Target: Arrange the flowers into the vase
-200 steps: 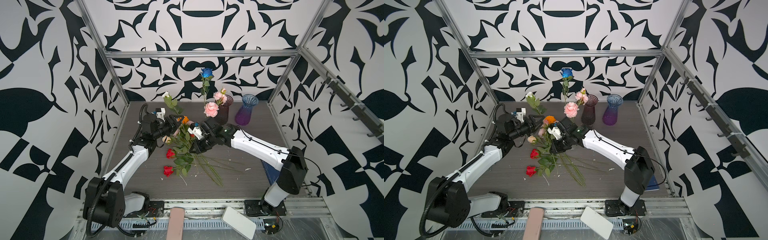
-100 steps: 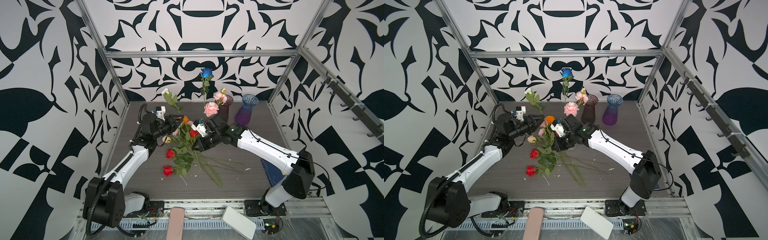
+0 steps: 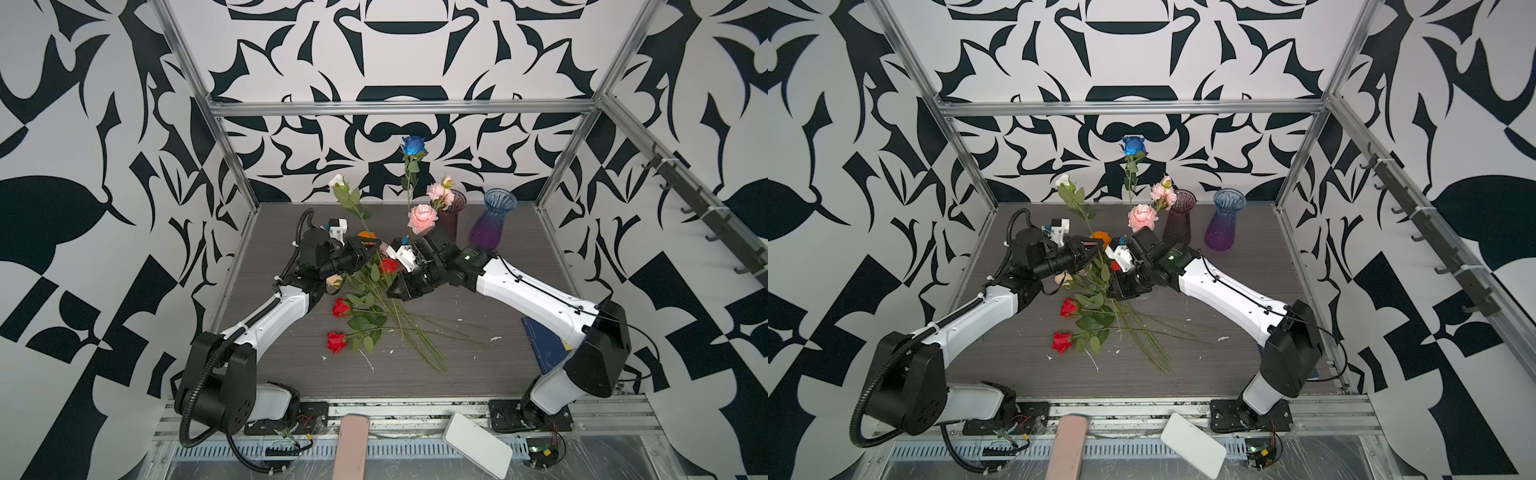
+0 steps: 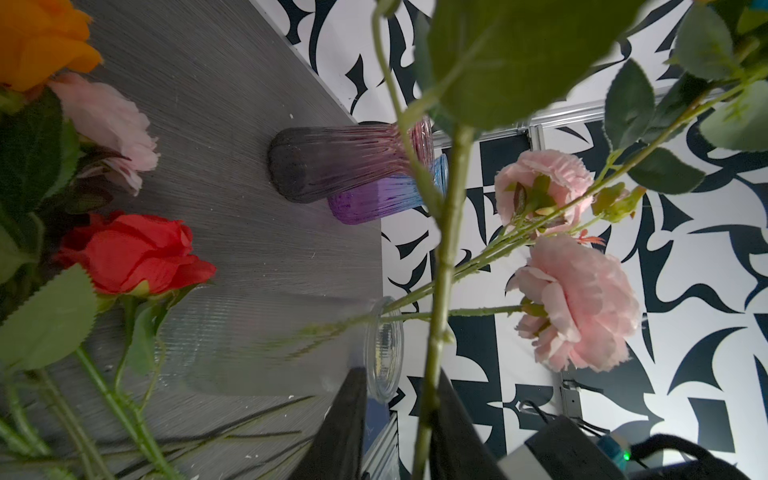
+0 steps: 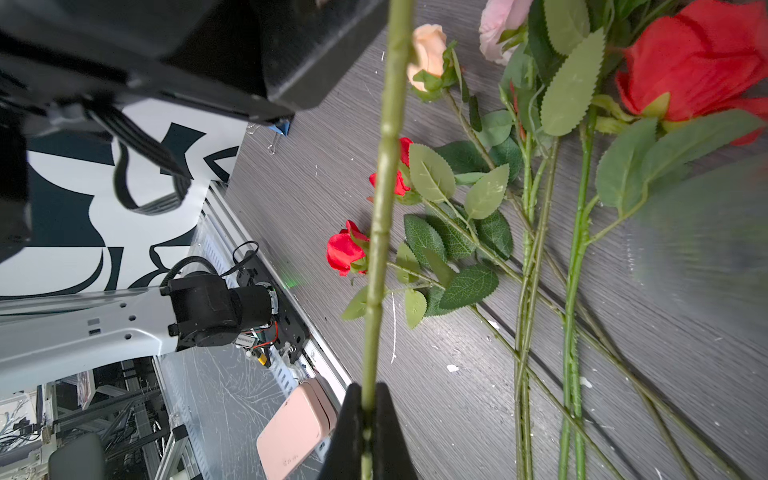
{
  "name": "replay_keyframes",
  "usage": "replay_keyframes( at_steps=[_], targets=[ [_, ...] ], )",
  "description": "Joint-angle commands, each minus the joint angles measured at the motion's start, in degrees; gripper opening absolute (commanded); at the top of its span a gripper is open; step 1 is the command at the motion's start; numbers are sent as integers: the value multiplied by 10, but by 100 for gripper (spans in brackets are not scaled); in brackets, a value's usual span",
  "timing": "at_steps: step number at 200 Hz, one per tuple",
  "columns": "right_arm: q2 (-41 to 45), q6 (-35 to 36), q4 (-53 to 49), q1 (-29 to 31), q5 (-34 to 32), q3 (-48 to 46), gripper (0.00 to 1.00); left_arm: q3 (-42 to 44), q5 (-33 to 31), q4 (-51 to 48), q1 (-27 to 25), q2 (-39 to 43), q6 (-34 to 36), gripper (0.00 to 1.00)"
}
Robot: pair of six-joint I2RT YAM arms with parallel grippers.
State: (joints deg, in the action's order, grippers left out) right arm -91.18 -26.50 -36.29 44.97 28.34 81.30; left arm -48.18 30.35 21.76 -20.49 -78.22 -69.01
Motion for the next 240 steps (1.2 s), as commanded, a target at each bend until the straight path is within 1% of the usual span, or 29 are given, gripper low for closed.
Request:
replay_keyframes(
  at_steps=[1, 11, 19, 25, 32, 40, 51, 56, 61, 69, 78, 92, 105, 123, 132, 148, 168, 174, 181, 190, 217, 240],
  targets=[
    [21, 13, 4, -3, 8, 0, 0, -24, 13, 25, 0, -5, 2, 23],
    [21, 12, 5, -4, 9, 0, 0, -24, 16, 30, 0, -6, 2, 20],
    [21, 12, 5, -4, 8, 0, 0, -24, 17, 34, 0, -6, 2, 15],
    [21, 12, 5, -4, 8, 0, 0, -24, 18, 36, 0, -6, 2, 9],
    [22, 11, 5, -4, 8, 0, 0, -25, 17, 36, 0, -6, 2, 0],
    [25, 12, 4, -4, 6, -2, 0, -24, 16, 38, 0, -6, 2, 0],
    [30, 12, 1, -5, -3, -4, 16, -24, 16, 47, 0, -5, 0, 0],
    [34, 14, -2, -5, -9, -5, 26, -25, 16, 49, 0, -4, 0, 0],
    [38, 18, -5, -5, -15, -5, 33, -28, 16, 49, 0, -3, 1, 0],
    [47, 25, -8, -7, -22, -8, 42, -33, 15, 48, 0, -2, 3, 0],
    [58, 34, -15, -12, -32, -11, 48, -42, 15, 43, 1, 0, 8, 0],
    [79, 49, -30, -26, -57, -15, 49, -69, 11, 24, -1, 5, 24, 0],
    [105, 54, -43, -47, -103, -24, 50, -110, 8, -13, -5, 5, 40, 0],
    [158, 44, -42, -97, -156, -59, 51, -166, -15, -54, -15, 6, 74, 0],
    [188, 29, -32, -133, -166, -86, 52, -191, -41, -64, -24, 10, 96, 0],
    [236, -3, -8, -195, -157, -138, 52, -224, -110, -83, -50, 24, 158, 0],
    [280, -26, -5, -245, -152, -179, 51, -231, -181, -44, -91, 42, 272, 0],
    [290, -30, -8, -252, -154, -187, 51, -230, -194, -29, -103, 45, 310, 0],
    [303, -35, -10, -255, -160, -197, 50, -228, -194, -8, -111, 46, 348, 0],
    [317, -41, -11, -257, -164, -208, 50, -227, -195, 8, -116, 42, 378, 0],
    [357, -61, -6, -258, -167, -249, 50, -228, -209, 61, -116, 19, 388, 0],
    [372, -69, -4, -259, -165, -273, 50, -227, -212, 107, -120, 4, 397, 0]
  ],
)
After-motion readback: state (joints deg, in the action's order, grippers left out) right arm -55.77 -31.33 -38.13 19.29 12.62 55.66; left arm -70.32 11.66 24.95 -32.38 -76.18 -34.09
